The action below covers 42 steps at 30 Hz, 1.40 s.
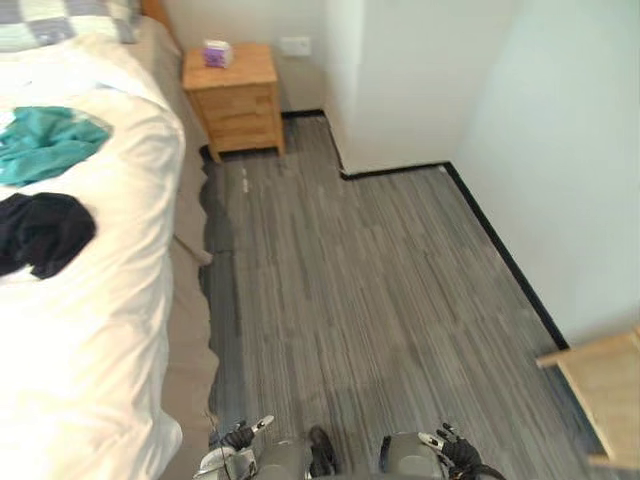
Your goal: Tidy the bed and pick cloth on bed and put in laundry
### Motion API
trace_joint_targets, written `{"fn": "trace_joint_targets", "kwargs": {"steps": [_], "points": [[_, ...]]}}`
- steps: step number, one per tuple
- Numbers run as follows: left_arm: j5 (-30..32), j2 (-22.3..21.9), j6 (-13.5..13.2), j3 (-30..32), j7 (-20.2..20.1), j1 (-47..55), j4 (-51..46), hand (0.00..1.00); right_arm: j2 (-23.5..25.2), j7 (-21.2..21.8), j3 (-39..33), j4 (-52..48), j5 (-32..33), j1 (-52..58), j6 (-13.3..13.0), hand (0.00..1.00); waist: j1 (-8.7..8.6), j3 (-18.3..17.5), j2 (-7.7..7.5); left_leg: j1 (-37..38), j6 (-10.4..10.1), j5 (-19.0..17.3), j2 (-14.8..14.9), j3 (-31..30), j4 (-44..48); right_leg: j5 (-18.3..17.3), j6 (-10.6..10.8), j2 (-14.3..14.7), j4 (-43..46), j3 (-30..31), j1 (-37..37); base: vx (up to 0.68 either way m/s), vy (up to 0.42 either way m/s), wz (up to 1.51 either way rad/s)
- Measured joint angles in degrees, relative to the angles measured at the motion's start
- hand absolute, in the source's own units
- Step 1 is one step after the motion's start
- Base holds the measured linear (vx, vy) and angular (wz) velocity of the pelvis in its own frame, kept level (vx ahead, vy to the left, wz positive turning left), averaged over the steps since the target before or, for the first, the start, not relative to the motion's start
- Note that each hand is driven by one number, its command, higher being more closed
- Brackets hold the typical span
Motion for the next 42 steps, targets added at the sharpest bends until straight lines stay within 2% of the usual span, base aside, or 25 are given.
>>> {"fn": "trace_joint_targets", "kwargs": {"steps": [1, 4, 6, 7, 8, 9, 10, 11, 12, 14, 16, 19, 20, 22, 23, 24, 26, 28, 30, 32, 35, 37, 39, 41, 42], "points": [[0.0, 0.14, 0.52, 0.0, 0.63, 0.05, 0.0, 0.0, -0.11, 0.01, 0.59, -0.12, 1.28, 0.04, -0.03, 0.0, 0.27, 0.01, -0.1, 1.11, -1.51, -0.87, 0.65, -2.8, -0.84, 1.47, -0.1, 1.58, -12.37, 1.76, -2.09, 0.39, -0.128, 1.04], [-0.33, 0.17, 1.18, 0.35, 1.64, 0.25, 0.05, 0.0, 0.46, 0.26, 0.56, -0.33, 3.78, 0.49, -0.71, 0.0, 0.14, 0.51, -0.56, 4.26, -5.61, -3.85, 0.8, -7.4, 0.05, 10.46, -1.46, 2.31, -26.02, 7.68, -5.81, 0.46, -0.221, 0.98], [-0.33, -0.37, 1.09, 1.81, 2.1, 0.9, -0.22, 0.0, 0.68, 0.3, 0.57, -1.71, 4.6, 1.35, -0.83, 0.0, 0.07, 0.69, -0.48, 6.39, -6.85, -8.12, 1.81, -8.21, 3.33, 11.4, -3.53, 1.96, -23.17, 8.72, -6.06, 0.36, -0.267, 0.81], [-0.51, -0.53, 1.09, 2.32, 2.17, 1.35, -1.34, 0.0, 0.94, 0.32, 0.63, -2.94, 4.91, 1.87, -0.59, 0.0, 0.01, 0.53, -0.7, 7.91, -5.45, -11.43, 2.28, -9.14, 5.13, 10.73, -4.62, 1.85, -19.25, 8.47, -6.32, 0.48, -0.412, 0.75], [-1.03, -0.89, 0.91, 2.77, 2.34, 2.68, -2.44, 0.0, 0.95, 0.26, 0.64, -4.15, 5.34, 3.12, 0.44, 0.0, 0.17, -0.33, -0.39, 9.41, -7.22, -14.56, 3.44, -10.07, 7.42, 11.39, -5.38, 2.03, -12.77, 7.86, -7.03, 0.64, -0.499, 0.8], [-1.08, -2.23, 1.23, 3.96, 2.31, 4.02, -2.71, 0.0, -0.11, 0.2, 0.86, -5.4, 6.17, 3.78, 1.32, 0.0, -0.22, -1.84, 1.01, 7.79, -8.72, -15.61, 6.32, -10.12, 14.65, 7.06, -5.41, 3.06, -9.06, 5.43, -6.97, 0.58, -0.407, 0.67], [-1.06, -2.77, 1.47, 4.73, 2.14, 3.66, -2.92, 0.0, -0.32, 0.19, 0.8, -5.2, 6.23, 3.37, 1.53, 0.0, -0.64, -2.22, 2.63, 3.7, -9.26, -14.54, 7.98, -9.47, 22.29, 5.65, -6.04, 3.54, -8.42, 4.47, -6.97, 0.65, -0.487, 0.43], [-1.03, -4.14, 1.66, 5.28, 1.62, 2.94, -3.45, 0.0, -1.74, 0.21, 0.83, -5.24, 6.34, 3.11, 1.87, 0.0, 0.08, -2.1, 4.79, -4.53, -8.93, -6.7, 12.41, -7.44, 38.15, 4.28, -7.74, 5.44, -9.69, 3.41, -5.27, 0.6, -0.472, 0.1], [-0.64, -4.38, 1.51, 5.22, 0.85, 2.75, -3.41, 0.0, -2.35, 0.17, 0.73, -4.9, 6.32, 2.66, 2.16, 0.0, 0.21, -1.3, 5.52, -8.83, -9.2, -5.36, 15.09, -6.87, 46.13, 3.58, -9.51, 7.1, -11.79, 3.23, -2.25, 0.6, -0.472, -0.08], [1.05, -3.74, 0.84, 5.1, -0.45, 2.66, -3.33, 0.0, -2.29, 0.0, 0.59, -2.56, 6.19, 1.69, 2.98, 0.0, -0.09, -0.52, 5.18, -11.24, -9.23, -5.4, 13.88, -6.92, 48.86, 2.34, -11.23, 8.2, -15.97, 3.45, 5.39, 0.53, -0.313, -0.23], [1.98, -3.87, -0.62, 5.0, -0.83, 2.56, -3.63, 0.0, -1.91, 0.07, 0.61, -1.65, 6.16, 1.65, 2.99, 0.0, 0.31, -0.1, 4.45, -12.87, -9.21, -5.41, 11.01, -5.31, 44.35, 2.05, -11.69, 8.34, -19.67, 4.41, 11.0, 0.48, -0.242, -0.38], [2.68, -4.26, -2.36, 4.97, -1.9, 2.06, -4.08, 0.0, -1.37, 0.12, 0.12, -1.99, 6.02, 0.95, 3.07, 0.0, 0.36, 0.13, 4.15, -18.08, -9.82, -4.67, 6.81, 1.52, 26.36, 2.05, -11.67, 8.41, -26.32, 6.26, 17.03, 0.47, -0.129, -0.44], [3.17, -4.2, -3.07, 4.86, -1.88, 1.8, -4.07, 0.0, -0.61, 0.17, -1.25, -1.9, 5.94, 0.96, 3.23, 0.0, 0.55, 0.3, 3.87, -18.9, -11.06, -1.82, 4.93, 2.6, 14.61, 1.5, -10.72, 8.43, -28.69, 6.43, 19.43, 0.47, -0.059, -0.26], [4.25, -4.08, -3.78, 4.07, -1.8, 1.58, -4.0, 0.0, -0.42, 0.2, -1.82, -1.76, 5.94, 1.36, 3.13, 0.0, 0.96, 0.37, 3.99, -18.75, -10.73, 3.22, 4.67, 2.47, 4.54, 0.23, -9.32, 9.31, -31.2, 6.92, 22.42, 0.51, 0.009, -0.38], [4.77, -3.5, -4.04, 3.49, -1.78, 0.99, -3.79, 0.0, -0.18, 0.23, -1.61, -1.37, 5.94, 1.17, 3.11, 0.0, 1.77, 0.36, 3.09, -18.39, -7.0, 7.14, 4.58, 2.38, 4.87, -2.31, -8.54, 8.83, -31.01, 7.99, 24.32, 0.49, 0.094, -0.49], [5.01, -2.82, -4.04, 3.01, -1.68, 0.87, -3.8, 0.0, 0.25, 0.23, -1.55, -1.11, 5.96, 0.92, 3.11, 0.0, 1.86, -0.23, 1.76, -18.42, -5.11, 7.98, 3.4, 2.53, 6.0, -4.01, -7.81, 7.62, -30.18, 8.75, 24.74, 0.52, 0.112, -0.46], [5.4, -1.79, -3.54, 1.59, -1.26, -0.22, -2.51, 0.0, 0.2, 0.23, -0.75, -0.3, 5.94, 0.51, 2.98, 0.0, 1.35, -0.61, 0.32, -17.5, -2.56, 7.79, 1.61, 2.64, 6.38, -4.92, -6.49, 5.92, -21.49, 9.18, 21.97, 0.59, 0.107, -0.22], [5.54, 0.13, -3.01, -0.25, -1.05, -1.26, -1.01, 0.0, 1.69, 0.49, -0.72, -0.1, 6.02, 0.29, 2.69, 0.0, 0.85, -0.36, -1.56, -12.74, -1.15, 6.0, -0.98, 2.21, 3.37, 1.88, 0.74, 1.86, 3.0, 8.5, 11.63, 0.62, 0.135, 0.06], [5.62, 0.96, -3.01, -1.74, -1.24, -1.26, -0.34, 0.0, 2.15, 0.47, -0.62, -0.11, 5.93, 0.16, 1.97, 0.0, 0.0, 0.03, -2.94, -7.63, -1.33, 4.01, -2.32, 0.73, 1.75, 4.05, -0.48, -1.38, 17.09, 6.85, 5.76, 0.49, 0.072, 0.36], [5.77, 1.33, -3.07, -2.82, -1.39, -1.17, 0.68, 0.0, 1.91, 0.44, -0.54, -0.22, 5.93, 0.49, 0.98, 0.0, -0.04, 0.46, -2.05, -2.06, -1.67, 3.32, -2.25, -0.35, -0.79, 1.72, -1.16, -1.18, 18.48, 4.71, 2.96, 0.58, 0.038, 0.37], [5.69, 1.23, -3.21, -3.34, -1.24, -1.7, 1.12, 0.0, 1.37, 0.47, -0.45, -0.57, 5.78, 0.38, -0.92, 0.0, -1.44, 0.69, -0.48, 2.87, -2.44, 3.05, 0.58, -4.82, -3.28, -1.29, -3.52, 3.3, 0.41, 1.02, -0.64, 0.5, -0.073, 0.69], [5.13, 0.89, -3.13, -4.2, -0.83, -2.43, 0.97, 0.0, 1.12, 0.49, -0.13, -1.3, 5.76, 0.94, -1.32, 0.0, -1.57, 0.95, 0.46, 3.75, -4.4, 2.01, 2.17, -7.76, -3.32, 1.6, -4.26, 5.65, -15.14, 2.27, -3.54, 0.5, -0.175, 0.77], [5.02, 0.1, -2.91, -4.14, -0.3, -2.45, 0.98, 0.0, 1.33, 0.08, -0.15, -1.91, 5.01, 2.35, -1.73, 0.0, -1.54, 0.92, 0.19, 5.45, -8.1, -0.37, 2.53, -11.31, -2.89, 11.33, -4.1, 6.16, -30.43, 8.84, -5.61, 0.46, -0.228, 0.94], [5.04, -0.41, -2.62, -2.73, -0.25, -0.88, 0.4, 0.0, 1.98, -0.36, -0.12, -2.6, 4.31, 3.71, -1.86, 0.0, -1.36, 0.61, -0.96, 8.07, -10.73, -3.4, 2.85, -12.78, -0.72, 16.78, -4.76, 4.71, -31.23, 10.8, -4.05, 0.46, -0.327, 1.07], [4.98, -0.94, -2.19, -0.69, 0.12, 0.2, -0.44, 0.0, 1.93, -1.0, 0.13, -2.86, 3.82, 3.66, -1.64, 0.0, -1.43, 0.71, -0.36, 9.66, -11.9, -4.66, 4.41, -13.52, 3.02, 18.9, -6.35, 4.52, -25.36, 8.69, -3.39, 0.52, -0.417, 0.96]]}}
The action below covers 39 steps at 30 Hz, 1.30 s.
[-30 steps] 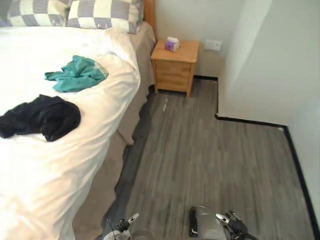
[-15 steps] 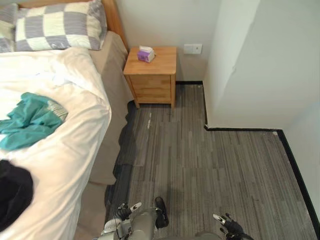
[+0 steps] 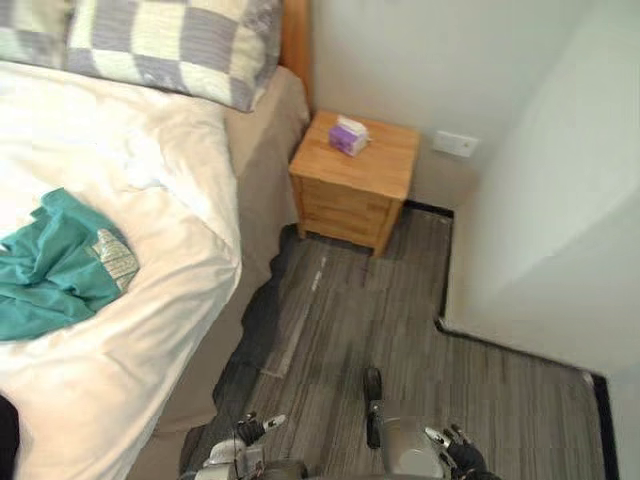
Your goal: Tidy the bed and pick cloth on bed and put in laundry
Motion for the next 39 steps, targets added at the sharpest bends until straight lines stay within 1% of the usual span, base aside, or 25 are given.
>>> {"fn": "trace_joint_targets", "kwargs": {"steps": [1, 2, 3, 6, 8, 11, 13, 14, 15, 16, 17, 18, 19, 21, 22, 24, 25, 26, 29, 30, 31, 33, 34, 36, 39], "points": [[-0.01, -0.19, 0.09, 0.31, 0.05, 0.14, -0.17, 0.0, -0.23, -0.04, 0.06, -0.02, -0.07, -0.09, 0.07, 0.0, 0.08, 0.02, 0.31, -0.11, 0.0, 0.0, 0.33, 0.03, 0.86, -0.85, -0.05, 0.16, 0.71, -0.27, 0.02, 0.47, -0.437, 0.78], [-0.48, -1.54, 0.27, 1.89, 0.48, 2.24, -2.0, 0.0, -1.9, -0.11, 1.63, -0.96, -0.2, -0.12, 0.57, 0.0, 0.42, -0.96, 2.08, -5.62, -0.43, 0.82, 2.94, 0.34, 13.44, -4.73, -1.21, 0.93, 2.83, -2.68, 1.51, 0.43, -0.43, 0.58], [-1.08, -3.24, 0.0, 4.96, 0.43, 3.02, -3.94, 0.0, -3.04, 0.01, 2.02, -1.85, -0.81, -0.05, 0.82, 0.0, 1.16, -0.83, 3.63, -12.43, 0.38, 5.54, 6.12, 0.84, 27.81, -6.91, -2.22, 2.36, 2.71, -4.69, 3.72, 0.41, -0.421, 0.63], [-2.06, -3.16, -0.52, 6.5, -1.01, 3.29, -5.05, 0.0, -3.91, 0.75, 3.65, -1.61, -2.91, -0.48, 0.78, 0.0, 2.01, -0.24, 3.77, -20.09, 0.38, 6.99, 12.25, 5.92, 44.76, -9.36, -3.68, 3.48, -0.35, -7.93, 12.56, 0.44, -0.43, 0.45], [-2.07, -3.08, -0.63, 6.58, -1.78, 3.28, -5.04, 0.0, -4.03, 0.93, 3.62, -0.21, -4.17, -1.26, 0.77, 0.0, 2.2, -0.22, 3.65, -20.46, 0.78, 6.66, 12.31, 9.22, 43.22, -9.34, -4.0, 3.25, -3.35, -8.87, 17.04, 0.26, -0.224, 0.29], [-2.17, -3.02, -1.01, 7.27, -3.14, 3.23, -5.09, 0.0, -4.04, 0.9, 3.56, 0.86, -5.21, -2.22, 1.27, 0.0, 3.05, -0.1, 3.43, -21.64, 1.27, 6.3, 9.58, 17.62, 29.31, -9.56, -3.62, 2.4, -8.67, -11.87, 22.5, 0.28, -0.12, 0.52], [-2.08, -3.05, -1.37, 7.71, -3.19, 3.29, -4.61, 0.0, -4.0, 0.77, 2.99, 2.44, -5.33, -2.83, 2.02, 0.0, 3.01, -0.09, 3.28, -19.49, 1.17, 6.54, 8.29, 30.98, 16.47, -10.18, -2.98, 1.95, -11.0, -16.71, 25.04, 0.24, -0.041, 1.06], [-1.95, -3.03, -1.74, 8.0, -3.18, 3.19, -3.5, 0.0, -4.02, 0.32, 2.75, 3.07, -5.58, -2.85, 2.42, 0.0, 2.87, -0.11, 3.31, -16.81, 2.19, 6.26, 7.72, 42.23, 10.0, -11.53, -2.07, 1.94, -11.46, -20.13, 26.83, 0.34, -0.021, 1.31], [-1.93, -3.03, -1.83, 8.13, -3.19, 3.21, -3.01, 0.0, -3.92, -0.15, 2.27, 3.18, -5.64, -2.88, 2.48, 0.0, 2.68, -0.13, 3.34, -15.77, 2.69, 6.02, 6.69, 44.82, 6.87, -12.37, -1.39, 2.04, -10.97, -21.73, 27.67, 0.28, 0.006, 1.45], [-1.96, -3.1, -1.87, 8.23, -3.24, 3.28, -2.78, 0.0, -3.78, -0.45, 1.33, 3.2, -5.79, -3.15, 2.44, 0.0, 2.73, -0.23, 3.39, -14.68, 4.79, 5.96, 4.47, 44.77, 1.92, -14.31, -0.26, 1.91, -8.86, -24.1, 28.25, 0.27, 0.044, 1.26], [-2.04, -3.1, -1.7, 8.57, -3.2, 3.19, -2.6, 0.0, -3.74, -0.56, 0.49, 3.78, -6.3, -4.08, 2.39, 0.0, 3.07, -0.33, 3.28, -13.44, 10.72, 7.83, 2.37, 43.26, -2.56, -18.31, 2.91, 0.16, -1.35, -26.11, 26.94, 0.2, 0.057, 1.08], [-2.01, -3.08, -1.61, 8.69, -3.19, 2.97, -2.46, 0.0, -3.75, -0.64, 0.17, 4.36, -6.28, -5.18, 2.41, 0.0, 3.06, -0.38, 3.36, -13.06, 11.41, 8.54, 1.61, 42.5, -3.39, -19.51, 4.51, -1.66, 4.69, -26.05, 25.04, 0.31, 0.112, 0.98], [-1.8, -2.92, -1.28, 8.82, -3.21, 2.85, -2.29, 0.0, -3.69, -0.59, 0.07, 4.25, -6.19, -7.24, 2.38, 0.0, 3.01, -0.37, 2.35, -11.63, 11.43, 8.68, -1.03, 39.72, -5.75, -18.35, 5.01, -6.95, 23.79, -22.86, 17.82, 0.27, 0.095, 0.75], [-1.01, -1.62, -1.07, 8.6, -3.22, 2.64, -1.94, 0.0, -2.29, -0.15, -0.28, 4.39, -5.45, -7.92, 2.32, 0.0, 2.39, 0.06, 0.79, -9.83, 12.28, 8.8, -2.75, 35.52, -6.13, -18.34, 5.44, -10.69, 34.77, -20.35, 13.99, 0.36, 0.044, 1.35], [-0.76, -0.88, -1.11, 8.11, -3.15, 2.58, -1.12, 0.0, -1.4, 0.07, -0.38, 4.37, -4.08, -7.74, 2.09, 0.0, 1.82, 0.1, 0.64, -8.1, 12.5, 8.59, -2.87, 31.13, -6.17, -18.9, 4.62, -11.65, 36.89, -19.98, 13.15, 0.38, -0.032, 1.67], [-0.3, -0.22, -1.05, 7.56, -3.11, 2.64, -0.9, 0.0, -1.5, 0.11, -0.38, 4.26, -3.21, -7.9, 1.55, 0.0, 1.68, 0.4, 1.24, -6.21, 12.44, 8.64, -2.61, 25.66, -6.72, -19.43, 4.68, -11.44, 34.3, -19.1, 12.36, 0.35, -0.1, 1.59], [0.17, 0.07, -1.04, 7.29, -3.1, 2.63, -0.87, 0.0, -1.55, -0.02, -0.36, 4.23, -2.34, -7.86, 1.51, 0.0, 1.64, 0.3, 1.02, -5.56, 12.14, 8.83, -2.53, 23.25, -7.25, -19.43, 4.68, -11.17, 31.99, -18.21, 12.1, 0.38, -0.218, 1.69], [0.45, 0.52, -0.88, 6.67, -3.15, 2.71, -0.72, 0.0, -1.54, -0.38, -0.36, 4.23, -1.24, -7.68, 1.58, 0.0, 1.61, 0.49, 1.56, -5.07, 11.6, 9.12, -2.39, 19.83, -7.88, -19.42, 4.67, -10.31, 27.42, -16.47, 11.45, 0.31, -0.267, 1.76], [1.0, 1.07, -0.77, 4.96, -3.26, 2.52, -0.62, 0.0, -1.34, -1.52, -1.06, 4.08, 1.92, -6.71, 1.91, 0.0, 1.38, 0.41, 1.82, -5.59, 9.49, 9.47, -1.2, 10.16, -8.31, -18.22, 4.8, -5.79, 12.28, -5.38, 8.81, 0.21, -0.276, 1.66], [1.92, 1.25, -0.81, 4.99, -3.45, 2.62, -0.6, 0.0, -0.9, -2.24, -1.86, 4.12, 3.64, -6.28, 1.8, 0.0, 1.33, 0.21, 1.65, -6.32, 8.16, 9.26, -0.78, 6.99, -8.14, -15.42, 4.72, -4.59, 6.8, -0.86, 8.31, 0.15, -0.283, 1.46], [1.98, 1.48, -0.82, 5.09, -3.67, 2.77, -0.6, 0.0, -0.43, -2.66, -2.44, 4.24, 4.52, -6.04, 1.78, 0.0, 1.47, 0.08, 1.26, -6.35, 7.26, 9.33, -0.72, 6.12, -8.16, -13.29, 4.52, -4.45, 4.89, 0.62, 8.17, 0.14, -0.315, 1.25], [2.01, 2.41, -0.87, 5.45, -4.28, 4.26, -0.64, 0.0, 1.15, -3.13, -3.13, 4.28, 5.98, -5.06, 1.82, 0.0, 1.69, -1.12, -0.69, -5.48, 5.09, 8.4, -0.84, 5.3, -8.0, -3.91, 5.34, -4.74, 1.8, 2.08, 8.37, 0.18, -0.393, 0.49], [2.01, 2.76, -0.58, 6.79, -4.23, 6.34, -0.52, 0.0, 2.7, -3.12, -3.11, 4.35, 6.94, -4.62, 2.17, 0.0, 2.22, -2.86, -2.96, -4.93, 2.66, 6.8, -0.51, 6.1, -6.89, -1.36, 5.49, -5.16, 0.54, 1.57, 9.01, 0.21, -0.454, -0.22], [2.04, 0.77, -0.37, 8.3, -4.18, 7.46, -0.57, 0.0, 1.98, -3.64, -3.15, 4.32, 8.41, -4.07, 3.04, 0.0, 3.09, -4.67, 0.19, -7.0, 0.21, 5.6, 3.44, 8.45, -5.01, -2.82, 4.04, -1.3, -6.99, 1.11, 10.73, 0.18, -0.422, -0.47], [2.07, -0.41, -0.42, 8.74, -4.23, 7.16, 1.05, 0.0, 1.35, -5.49, -5.47, 4.34, 12.11, -3.36, 3.67, 0.0, 1.79, -4.86, 2.19, -5.64, -1.78, 6.88, 6.14, 9.92, -7.32, -2.26, 2.64, 1.25, -10.27, -0.18, 13.02, 0.1, -0.224, 0.02]]}}
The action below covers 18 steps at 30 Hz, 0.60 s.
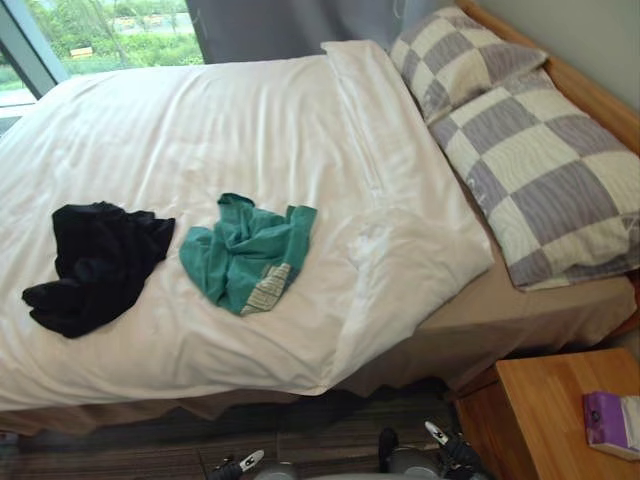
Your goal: Tidy the bed and pick cloth on bed and put in laundry
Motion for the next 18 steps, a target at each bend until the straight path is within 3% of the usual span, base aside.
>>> {"fn": "trace_joint_targets", "kwargs": {"steps": [2, 5, 7, 8, 9, 11, 14, 18], "points": [[0.11, -0.98, -0.22, 1.04, -0.1, 0.34, 0.6, 0.0, -0.04, -2.66, -1.8, 0.03, 3.29, 1.6, 0.05, 0.0, -0.25, -0.64, 1.0, 2.53, -1.46, 0.9, 1.72, 0.83, -1.92, 0.79, -1.34, 2.16, -3.3, -0.41, 3.1, 0.07, -0.154, -0.02], [0.55, -0.61, -0.71, 1.61, -0.1, 0.36, 0.52, 0.0, 0.51, -7.64, -4.63, -0.41, 5.73, 2.9, -1.92, 0.0, -0.26, -0.86, 0.37, 1.68, -1.15, 1.36, 2.62, 3.84, -1.86, 1.99, -2.33, 3.22, -6.57, -0.33, 3.33, -0.04, -0.074, -0.13], [0.61, -0.18, -0.74, 1.55, -0.12, 0.26, 0.5, 0.0, 1.12, -11.29, -8.65, -4.23, 6.33, 5.0, -4.2, 0.0, -1.18, -1.01, 0.1, 0.75, 0.09, 2.2, 2.87, 8.2, -2.06, 2.1, -2.24, 2.26, -7.35, -1.83, 3.26, -0.03, 0.003, 0.46], [0.77, -0.13, -0.92, 1.55, -0.39, 0.27, 0.25, 0.0, 1.17, -15.77, -12.97, -10.68, 5.61, 8.03, -7.14, 0.0, -2.47, -1.09, 0.04, 0.63, 1.41, 3.2, 3.32, 13.64, -2.93, 1.8, -1.86, 0.78, -7.28, -4.03, 3.29, -0.01, 0.047, 0.87], [1.19, -0.18, -1.06, 1.56, -0.84, 0.57, -0.15, 0.0, 0.73, -18.59, -15.85, -17.04, 4.74, 9.93, -9.12, 0.0, -3.56, -1.12, 0.09, 0.65, 0.81, 4.74, 3.13, 15.8, -4.18, 1.62, -1.33, 0.02, -7.22, -5.28, 3.26, 0.0, 0.05, 0.91], [1.75, 0.02, -1.1, 1.55, -1.78, 1.42, -1.32, 0.0, -1.21, -22.41, -19.35, -26.36, -0.04, 11.08, -10.68, 0.0, -3.6, -1.33, -0.52, 1.32, -0.27, 6.72, 1.53, 15.77, -7.05, 1.82, -0.56, -1.2, -7.07, -5.6, 3.1, -0.01, 0.083, 0.36], [1.74, 1.56, -1.4, 0.87, -2.78, 3.83, -3.43, 0.0, -4.93, -23.43, -21.49, -36.35, -8.84, 9.17, -13.24, 0.0, -3.63, -2.84, -2.54, 1.66, -0.38, 6.92, -0.02, 15.18, -8.15, 2.22, 0.03, -2.42, -7.04, -5.4, 3.09, 0.0, 0.082, 0.06], [1.71, 3.79, -1.27, -1.37, -2.81, 4.66, -3.81, 0.0, -12.31, -20.74, -20.33, -41.13, -18.9, 2.16, -13.62, 0.0, -3.65, -3.57, -3.84, 1.54, 0.17, 7.81, -1.35, 14.33, -9.95, 2.06, 0.15, -3.13, -6.54, -5.38, 2.03, 0.02, 0.022, 0.05]]}}
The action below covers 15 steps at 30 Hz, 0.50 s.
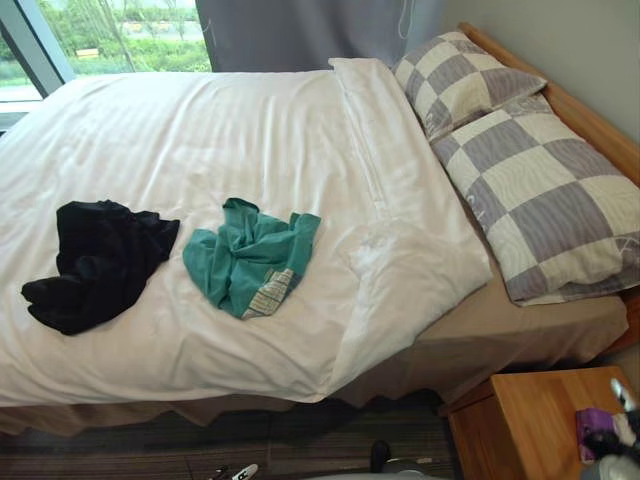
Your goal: Tidy the bed and pick cloth on bed and put in laundry
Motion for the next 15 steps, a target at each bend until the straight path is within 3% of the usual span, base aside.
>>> {"fn": "trace_joint_targets", "kwargs": {"steps": [3, 7, 10, 12, 15], "points": [[0.52, 0.12, 0.01, -0.76, 0.01, 0.01, -0.05, 0.0, -8.2, 3.18, 5.37, -0.26, -3.37, -6.08, 2.68, 0.0, 0.11, -0.08, 0.14, -0.11, 0.16, 0.56, -0.65, -1.41, -0.99, -0.25, -0.07, -0.49, 0.37, -0.9, 0.01, 0.05, 0.015, 0.21], [1.3, 0.45, 0.56, -2.33, 0.07, 0.11, -0.07, 0.0, -15.76, 7.87, 15.22, 2.26, -8.98, -16.1, 5.13, 0.0, 0.41, 0.21, 2.28, -1.12, 0.3, 0.94, -0.51, -3.79, -1.08, -0.91, -0.9, -0.65, 1.04, -3.23, 0.15, 0.03, -0.012, 0.27], [1.99, 0.56, 0.62, -3.13, -0.01, 0.11, -0.13, 0.0, -18.28, 10.08, 20.18, 4.54, -9.64, -21.75, 6.76, 0.0, 1.2, 0.15, 2.72, -1.66, 0.28, 1.38, -0.37, -5.31, -1.29, -1.02, -1.01, -0.67, 1.22, -4.14, 0.43, 0.01, -0.016, 0.3], [2.73, 0.76, 0.67, -4.08, -0.3, 0.14, -0.12, 0.0, -19.97, 12.12, 23.48, 6.06, -10.83, -25.97, 8.31, 0.0, 2.64, 0.35, 2.39, -2.06, 0.3, 1.74, -0.39, -6.03, -1.28, -1.01, -1.01, -0.85, 1.32, -5.19, 0.6, -0.03, -0.008, 0.22], [3.23, 1.53, 0.08, -4.28, -1.23, 0.1, -0.38, 0.0, -20.59, 13.73, 27.41, 7.99, -11.24, -30.71, 9.6, 0.0, 3.25, 1.13, 1.54, -2.74, 0.58, 2.49, -0.55, -7.33, -1.23, -1.03, -1.03, -1.21, 1.51, -6.4, 0.88, -0.05, -0.005, 0.26]]}}
